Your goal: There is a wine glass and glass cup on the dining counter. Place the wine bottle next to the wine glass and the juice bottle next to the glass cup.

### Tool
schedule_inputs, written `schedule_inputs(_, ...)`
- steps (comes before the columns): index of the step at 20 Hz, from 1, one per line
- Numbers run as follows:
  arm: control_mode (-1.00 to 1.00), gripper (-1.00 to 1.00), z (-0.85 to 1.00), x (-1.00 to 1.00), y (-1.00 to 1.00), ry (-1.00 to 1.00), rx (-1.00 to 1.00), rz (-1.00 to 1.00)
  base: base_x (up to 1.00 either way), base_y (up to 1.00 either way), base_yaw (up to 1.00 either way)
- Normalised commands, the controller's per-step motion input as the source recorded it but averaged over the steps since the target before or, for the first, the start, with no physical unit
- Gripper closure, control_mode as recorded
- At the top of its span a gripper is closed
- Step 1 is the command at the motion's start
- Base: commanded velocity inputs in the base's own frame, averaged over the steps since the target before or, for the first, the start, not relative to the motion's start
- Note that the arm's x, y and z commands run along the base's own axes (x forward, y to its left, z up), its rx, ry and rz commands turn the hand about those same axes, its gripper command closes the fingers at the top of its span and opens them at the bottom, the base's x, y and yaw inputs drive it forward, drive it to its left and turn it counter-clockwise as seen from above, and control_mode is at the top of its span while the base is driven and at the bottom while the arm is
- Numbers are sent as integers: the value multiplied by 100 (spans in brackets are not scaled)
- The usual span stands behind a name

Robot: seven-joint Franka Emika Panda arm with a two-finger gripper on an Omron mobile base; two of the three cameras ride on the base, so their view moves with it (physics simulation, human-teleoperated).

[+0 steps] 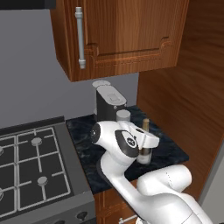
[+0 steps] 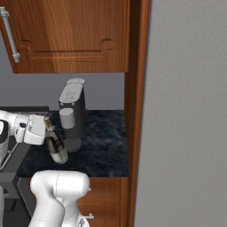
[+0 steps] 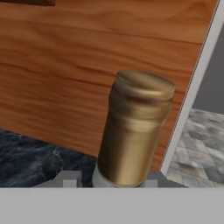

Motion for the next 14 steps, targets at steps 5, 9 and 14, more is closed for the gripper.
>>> schedule_inputs(5,100,100,0,0,0,0,0,0,0,0,0)
schedule_inputs(9,100,100,0,0,0,0,0,0,-20,0,0)
schedule_inputs(14,100,100,0,0,0,0,0,0,-55,0,-2)
